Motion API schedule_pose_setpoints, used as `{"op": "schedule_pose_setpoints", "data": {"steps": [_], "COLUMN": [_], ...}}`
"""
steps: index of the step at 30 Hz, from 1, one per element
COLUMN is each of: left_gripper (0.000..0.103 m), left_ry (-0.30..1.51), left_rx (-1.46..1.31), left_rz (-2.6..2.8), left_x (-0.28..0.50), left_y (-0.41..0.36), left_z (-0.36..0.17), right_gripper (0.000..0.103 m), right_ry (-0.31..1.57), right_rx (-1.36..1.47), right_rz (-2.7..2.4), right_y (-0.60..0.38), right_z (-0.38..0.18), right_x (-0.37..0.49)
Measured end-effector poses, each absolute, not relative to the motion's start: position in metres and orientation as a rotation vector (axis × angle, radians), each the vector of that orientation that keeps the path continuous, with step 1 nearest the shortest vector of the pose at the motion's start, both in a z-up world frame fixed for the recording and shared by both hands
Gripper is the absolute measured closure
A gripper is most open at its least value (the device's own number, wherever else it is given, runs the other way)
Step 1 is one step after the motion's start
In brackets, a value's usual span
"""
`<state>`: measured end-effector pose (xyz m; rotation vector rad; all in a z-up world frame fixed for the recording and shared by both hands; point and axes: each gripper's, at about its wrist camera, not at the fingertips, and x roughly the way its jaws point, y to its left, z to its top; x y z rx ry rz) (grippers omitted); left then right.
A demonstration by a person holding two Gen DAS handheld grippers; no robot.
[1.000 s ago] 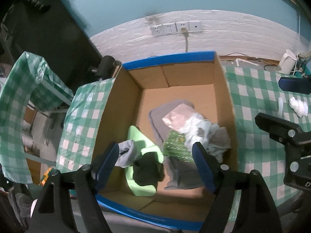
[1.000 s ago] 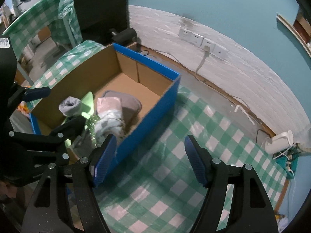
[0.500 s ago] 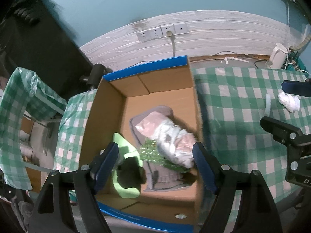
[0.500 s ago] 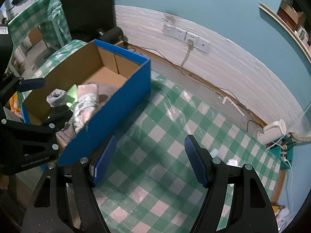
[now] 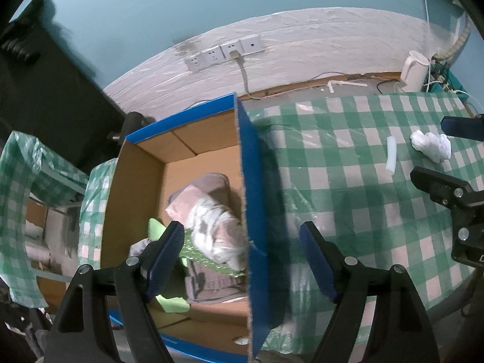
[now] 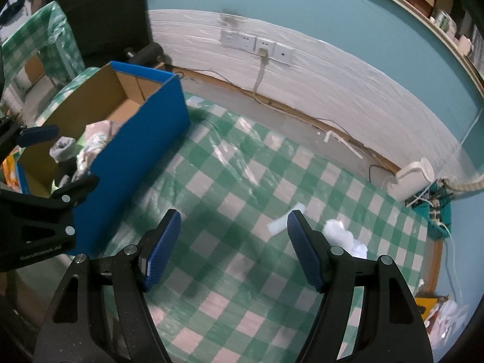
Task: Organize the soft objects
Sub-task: 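Move both open tools from the box over the white bag and foam tube, then grasp the crumpled white plastic bag with the right gripper while the left tool lowers to the foam tube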
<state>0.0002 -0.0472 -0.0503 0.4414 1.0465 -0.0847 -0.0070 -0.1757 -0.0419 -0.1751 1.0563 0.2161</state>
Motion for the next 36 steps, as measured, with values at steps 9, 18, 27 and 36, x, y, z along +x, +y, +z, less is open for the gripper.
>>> {"op": "schedule_pose_setpoints", "data": {"steps": [9,18,27,36], "left_gripper": [0.023,0.022,0.022,0.021], "left_ry": [1.077,1.104,1.137,1.162], "left_rx": [0.45,0.465,0.471,0.464], "left_rz": [-0.122,-0.168,-0.209,-0.252], "left_x": [0.004,0.006,0.012,0.026], "left_y": [-0.076,-0.108,-0.134,-0.156], "left_z": [-0.06,-0.074,-0.09,-0.103], "right_gripper": [0.03,0.03,0.03,0.03], "right_ry": [1.077,1.108,1.144,1.209], "right_rx": [-0.141,-0.119,-0.136,-0.122], "right_rz": [0.161,0.11,0.085,0.113], "right_y": [-0.216,-0.253,-0.283,-0.314], "right_z": [-0.054,-0.068,-0.083,-0.096], "right_x": [-0.014,-0.018,-0.015,0.002]}}
